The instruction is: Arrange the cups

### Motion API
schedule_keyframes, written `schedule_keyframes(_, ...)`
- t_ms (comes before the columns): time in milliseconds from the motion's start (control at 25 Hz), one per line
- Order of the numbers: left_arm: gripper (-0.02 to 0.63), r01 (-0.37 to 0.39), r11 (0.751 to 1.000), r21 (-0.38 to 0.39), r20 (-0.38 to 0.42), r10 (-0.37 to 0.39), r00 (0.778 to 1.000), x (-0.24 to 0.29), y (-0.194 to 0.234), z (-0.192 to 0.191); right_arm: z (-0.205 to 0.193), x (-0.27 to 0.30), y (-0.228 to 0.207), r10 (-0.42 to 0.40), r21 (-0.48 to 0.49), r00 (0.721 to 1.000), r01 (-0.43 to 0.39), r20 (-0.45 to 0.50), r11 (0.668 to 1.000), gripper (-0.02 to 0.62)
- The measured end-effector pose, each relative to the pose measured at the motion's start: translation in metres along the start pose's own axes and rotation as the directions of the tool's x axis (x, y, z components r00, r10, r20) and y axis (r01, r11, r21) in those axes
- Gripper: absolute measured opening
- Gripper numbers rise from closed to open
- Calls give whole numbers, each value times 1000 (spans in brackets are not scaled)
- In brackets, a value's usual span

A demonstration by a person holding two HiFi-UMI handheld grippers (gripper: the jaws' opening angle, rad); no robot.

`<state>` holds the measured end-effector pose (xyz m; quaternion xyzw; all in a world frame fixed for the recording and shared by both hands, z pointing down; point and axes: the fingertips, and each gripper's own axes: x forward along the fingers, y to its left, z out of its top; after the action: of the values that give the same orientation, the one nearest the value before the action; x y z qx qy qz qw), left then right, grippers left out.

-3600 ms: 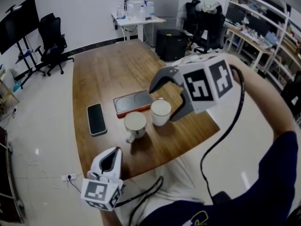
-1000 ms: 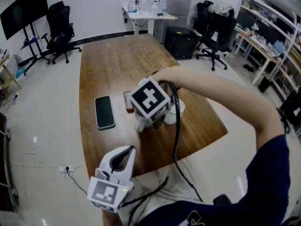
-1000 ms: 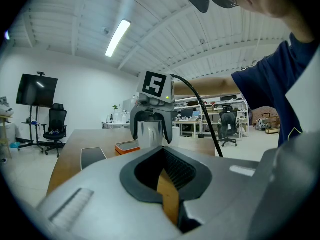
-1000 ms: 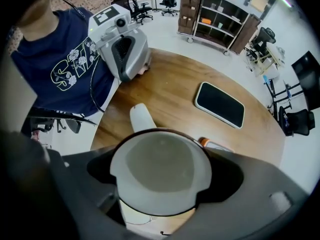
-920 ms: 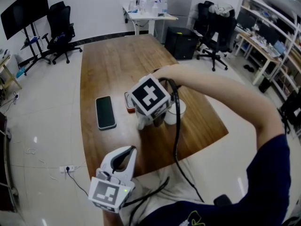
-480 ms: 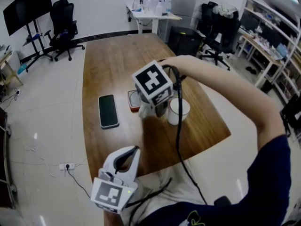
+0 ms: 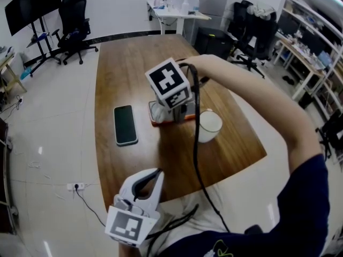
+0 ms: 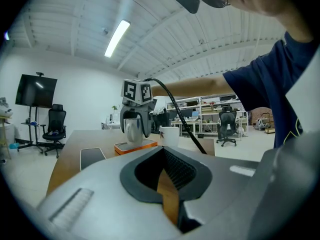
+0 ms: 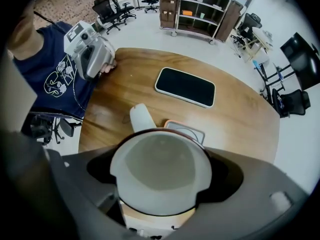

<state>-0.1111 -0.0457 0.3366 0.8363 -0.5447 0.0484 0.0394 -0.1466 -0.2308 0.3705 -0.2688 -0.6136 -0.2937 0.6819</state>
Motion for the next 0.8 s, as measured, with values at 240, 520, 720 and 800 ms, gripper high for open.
schedule_keyframes(240, 3, 10, 1000, 6, -2, -10, 1000, 0, -3, 1, -5, 3, -11, 9, 21, 1000, -10, 14, 1000, 434)
schedule_keyframes(520, 3, 14, 1000, 14, -2, -14, 1000, 0, -2, 1, -7, 8, -24, 6, 40, 1000, -7, 17, 999, 434)
schedule_keyframes(720, 3, 13, 1000, 10, -5, -13, 1000, 0, -2, 0, -7, 15, -32, 11, 56, 1000, -13, 23, 998, 434)
schedule_keyframes(800, 3, 13, 1000, 8, -3, -13, 1000, 0, -2, 0, -7, 18, -34, 16, 61, 1000, -18, 23, 998, 434)
